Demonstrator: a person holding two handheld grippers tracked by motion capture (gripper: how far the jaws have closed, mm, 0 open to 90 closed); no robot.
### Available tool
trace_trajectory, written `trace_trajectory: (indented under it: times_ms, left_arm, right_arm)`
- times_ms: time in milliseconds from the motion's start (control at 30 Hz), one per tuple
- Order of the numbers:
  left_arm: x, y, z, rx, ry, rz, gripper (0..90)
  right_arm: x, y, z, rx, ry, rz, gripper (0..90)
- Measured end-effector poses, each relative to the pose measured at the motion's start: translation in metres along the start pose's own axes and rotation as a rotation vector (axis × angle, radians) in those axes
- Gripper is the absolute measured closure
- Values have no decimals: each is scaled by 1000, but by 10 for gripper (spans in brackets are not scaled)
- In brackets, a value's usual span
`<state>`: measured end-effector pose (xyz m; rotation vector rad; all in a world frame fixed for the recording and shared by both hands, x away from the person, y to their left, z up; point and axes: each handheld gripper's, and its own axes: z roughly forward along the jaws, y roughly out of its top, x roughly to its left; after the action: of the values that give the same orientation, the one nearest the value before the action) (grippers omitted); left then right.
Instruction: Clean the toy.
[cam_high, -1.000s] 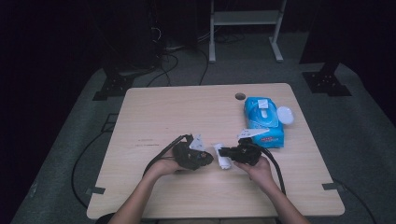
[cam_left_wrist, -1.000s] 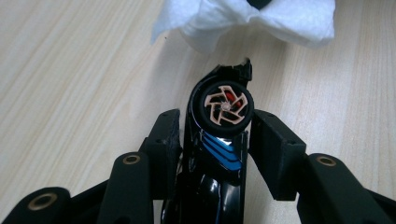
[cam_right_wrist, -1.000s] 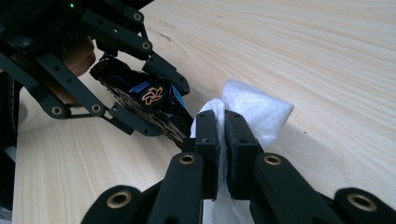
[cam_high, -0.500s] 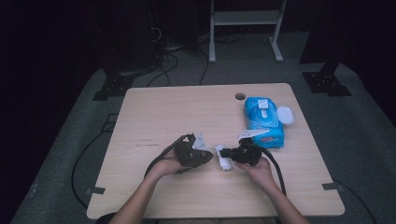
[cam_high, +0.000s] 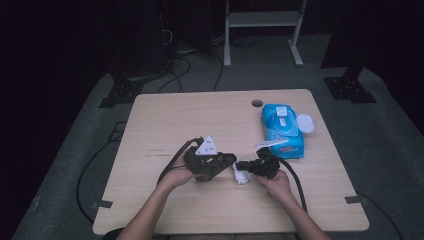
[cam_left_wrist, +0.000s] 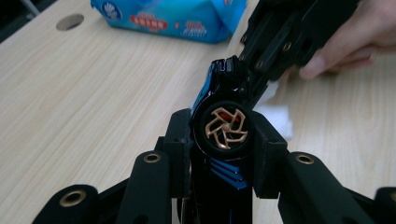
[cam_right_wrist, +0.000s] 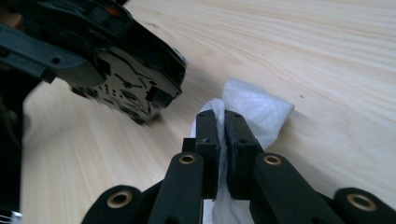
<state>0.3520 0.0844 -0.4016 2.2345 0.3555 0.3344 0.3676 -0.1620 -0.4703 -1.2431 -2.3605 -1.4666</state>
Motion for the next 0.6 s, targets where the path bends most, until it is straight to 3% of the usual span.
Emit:
trace_trajectory:
  times_ms: [100,333,600]
  left_arm:
    - [-4,3,1,-9,-7,21,647]
    - [-8,7,-1,-100,12,24,645]
    - [-9,9,-2,-175,8,7,643]
  right_arm:
    - [2,2,-2,-46,36,18,849]
    - [3,10,-28,-136,76,69,861]
    - [14,19,-50,-194,44,27,869]
